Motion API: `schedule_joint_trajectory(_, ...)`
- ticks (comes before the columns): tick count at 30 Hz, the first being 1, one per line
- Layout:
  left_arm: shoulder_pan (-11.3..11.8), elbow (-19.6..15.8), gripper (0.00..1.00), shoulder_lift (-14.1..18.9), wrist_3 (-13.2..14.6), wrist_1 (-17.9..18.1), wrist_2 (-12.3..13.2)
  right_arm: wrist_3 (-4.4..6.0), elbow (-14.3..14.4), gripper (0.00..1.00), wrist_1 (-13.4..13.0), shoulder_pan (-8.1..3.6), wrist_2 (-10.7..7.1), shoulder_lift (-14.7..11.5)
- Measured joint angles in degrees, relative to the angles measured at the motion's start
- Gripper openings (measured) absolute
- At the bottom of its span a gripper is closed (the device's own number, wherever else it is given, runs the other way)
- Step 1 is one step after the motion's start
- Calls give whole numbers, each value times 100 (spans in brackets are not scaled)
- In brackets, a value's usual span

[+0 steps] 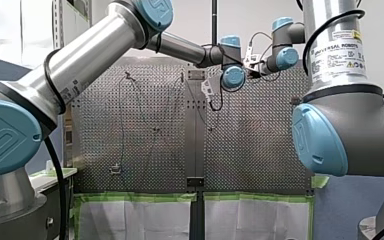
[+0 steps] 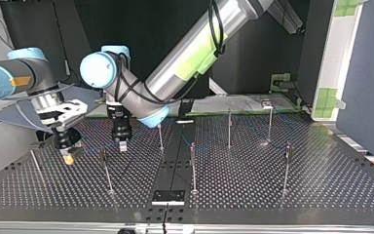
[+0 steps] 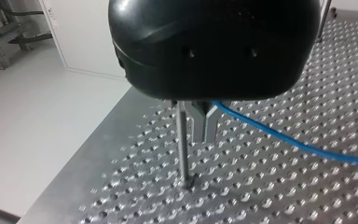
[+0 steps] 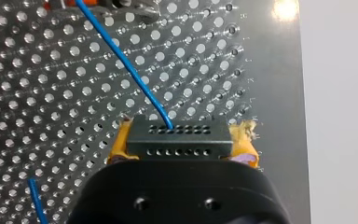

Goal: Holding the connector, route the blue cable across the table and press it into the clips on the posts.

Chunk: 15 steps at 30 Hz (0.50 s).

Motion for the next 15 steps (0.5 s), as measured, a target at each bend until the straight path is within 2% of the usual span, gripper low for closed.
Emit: schedule_joint_trajectory(15,362,-29,0,-22,128,168,489,9,-46,0,-74,-46,-30,34)
